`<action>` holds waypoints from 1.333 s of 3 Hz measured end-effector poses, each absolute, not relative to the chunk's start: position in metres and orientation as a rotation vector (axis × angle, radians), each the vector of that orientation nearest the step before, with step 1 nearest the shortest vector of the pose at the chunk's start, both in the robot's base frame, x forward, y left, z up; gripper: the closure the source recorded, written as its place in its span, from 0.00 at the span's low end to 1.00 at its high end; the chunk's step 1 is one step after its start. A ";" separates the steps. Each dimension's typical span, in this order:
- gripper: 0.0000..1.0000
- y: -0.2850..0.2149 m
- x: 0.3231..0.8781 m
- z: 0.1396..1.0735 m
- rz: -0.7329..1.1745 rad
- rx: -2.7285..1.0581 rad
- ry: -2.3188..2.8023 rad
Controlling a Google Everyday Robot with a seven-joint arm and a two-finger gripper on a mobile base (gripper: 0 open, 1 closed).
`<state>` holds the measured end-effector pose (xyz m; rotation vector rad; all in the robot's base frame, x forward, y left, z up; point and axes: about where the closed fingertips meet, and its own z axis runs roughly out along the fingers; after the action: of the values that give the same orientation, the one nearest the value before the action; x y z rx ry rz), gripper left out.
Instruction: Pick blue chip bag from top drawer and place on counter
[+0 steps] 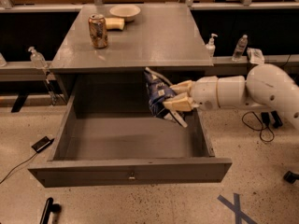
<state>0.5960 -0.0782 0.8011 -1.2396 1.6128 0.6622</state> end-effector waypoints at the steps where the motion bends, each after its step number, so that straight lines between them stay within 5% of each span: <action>1: 1.00 -0.085 0.592 0.830 0.585 -1.234 1.567; 3: 1.00 -0.106 0.672 0.905 0.320 -1.169 1.541; 4: 0.96 -0.102 0.771 0.940 0.248 -1.069 1.569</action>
Offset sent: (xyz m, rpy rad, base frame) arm 0.0811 -0.0293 0.1396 -0.1085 -0.3295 -0.2010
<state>0.7712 -0.1017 0.9399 -1.0693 1.5688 0.2476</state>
